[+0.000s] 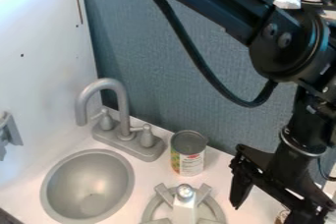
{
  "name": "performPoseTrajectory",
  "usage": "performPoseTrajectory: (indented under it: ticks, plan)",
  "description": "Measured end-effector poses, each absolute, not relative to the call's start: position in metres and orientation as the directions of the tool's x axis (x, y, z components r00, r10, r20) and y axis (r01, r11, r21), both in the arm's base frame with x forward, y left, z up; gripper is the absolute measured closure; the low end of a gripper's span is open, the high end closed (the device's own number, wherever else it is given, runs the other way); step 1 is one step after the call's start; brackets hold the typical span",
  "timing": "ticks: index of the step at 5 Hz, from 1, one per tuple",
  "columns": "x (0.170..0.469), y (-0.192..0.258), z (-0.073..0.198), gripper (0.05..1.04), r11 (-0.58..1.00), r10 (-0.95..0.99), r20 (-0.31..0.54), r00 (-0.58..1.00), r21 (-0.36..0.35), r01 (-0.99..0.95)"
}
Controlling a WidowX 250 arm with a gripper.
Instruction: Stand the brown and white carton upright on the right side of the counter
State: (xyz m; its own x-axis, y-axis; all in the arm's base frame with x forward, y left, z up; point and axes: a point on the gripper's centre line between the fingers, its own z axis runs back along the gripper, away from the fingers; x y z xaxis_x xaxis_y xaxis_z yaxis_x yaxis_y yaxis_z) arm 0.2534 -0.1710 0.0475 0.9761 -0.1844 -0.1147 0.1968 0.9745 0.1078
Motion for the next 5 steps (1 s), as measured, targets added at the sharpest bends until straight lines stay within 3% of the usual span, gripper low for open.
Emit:
performPoseTrajectory:
  ticks: [1,3,5]
  plan:
    - [0.251,-0.169,0.038,0.079,0.972,-0.182,-0.142,0.973,0.12,0.2]
    - [0.255,-0.203,-0.005,0.079,0.936,-0.338,-0.126,0.933,0.052,0.347]
    - [0.265,-0.215,-0.035,0.079,0.906,-0.414,-0.157,0.897,0.031,0.423]
